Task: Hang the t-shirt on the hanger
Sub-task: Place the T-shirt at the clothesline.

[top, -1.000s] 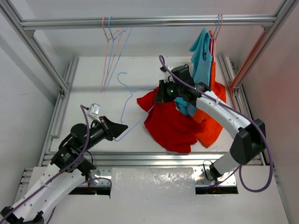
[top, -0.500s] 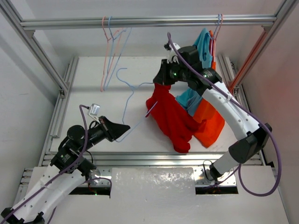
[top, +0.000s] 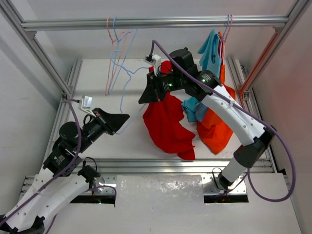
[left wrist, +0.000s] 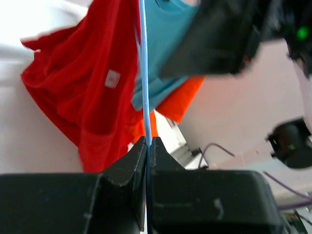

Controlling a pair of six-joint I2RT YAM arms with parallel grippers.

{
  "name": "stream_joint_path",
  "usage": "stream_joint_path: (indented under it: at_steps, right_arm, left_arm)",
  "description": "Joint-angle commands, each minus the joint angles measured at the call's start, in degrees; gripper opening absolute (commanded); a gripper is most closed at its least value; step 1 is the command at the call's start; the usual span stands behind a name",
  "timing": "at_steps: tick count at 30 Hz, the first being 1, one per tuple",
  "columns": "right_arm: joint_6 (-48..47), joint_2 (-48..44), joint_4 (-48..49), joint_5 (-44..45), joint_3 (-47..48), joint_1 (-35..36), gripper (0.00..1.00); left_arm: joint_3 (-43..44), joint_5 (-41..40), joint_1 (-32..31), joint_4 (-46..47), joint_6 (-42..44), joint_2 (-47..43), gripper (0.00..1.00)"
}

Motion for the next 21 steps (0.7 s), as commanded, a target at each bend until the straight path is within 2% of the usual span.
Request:
stream_joint_path:
  at_steps: [1,5,7,10,13,14,17,18,19,21]
  right_arm:
    - [-1.3,-7.3,5.2,-6.1,-3.7,1.6,0.00]
    - [-1.7,-9.2,4.2,9.0,-8.3,1.7,0.00]
    - [-1.7,-8.8,3.3,12.3,-8.0,1.6,0.00]
    - [-1.2,-8.6,4.9,12.1,-8.6,1.6,0.00]
    - [-1.0,-10.0,6.1,15.9,-10.4,1.6,0.00]
    - [-1.0,-11.0,6.8,18.2,-12.0,1.6,0.13]
    - [-1.5,-15.7,9.8,30.1,-19.2,1.5,0.39]
    - [-1.7,-16.3,9.7,37.1,-21.5,1.5,0.46]
    - [-2.0,-16.8,9.4,40.1,-22.2,1.5,0.52]
    - [-3.1,-16.5,7.7,47.2,-22.8,1.5,0.57]
  left_arm:
    - [1.0,-4.8,0.1,4.8,2.2,0.6,0.00]
    - [-3.9,4.2,0.1,11.5,2.1,1.7,0.00]
    - [-6.0,6.7,0.1,14.5,1.4,1.4,0.00]
    - [-10.1,6.8,0.1,18.4,0.6,-0.1,0.00]
    - [-12.6,6.1,0.1,20.2,0.6,-2.9,0.00]
    - [-12.9,5.7,0.1,20.1,0.5,-3.7,0.00]
    - [-14.0,5.0,0.1,20.0,1.1,-5.9,0.00]
    - [-14.2,4.7,0.1,19.6,1.1,-6.3,0.00]
    - [-14.6,4.6,0.1,19.7,1.3,-7.3,0.00]
    - [-15.2,4.2,0.1,19.9,1.4,-8.5,0.00]
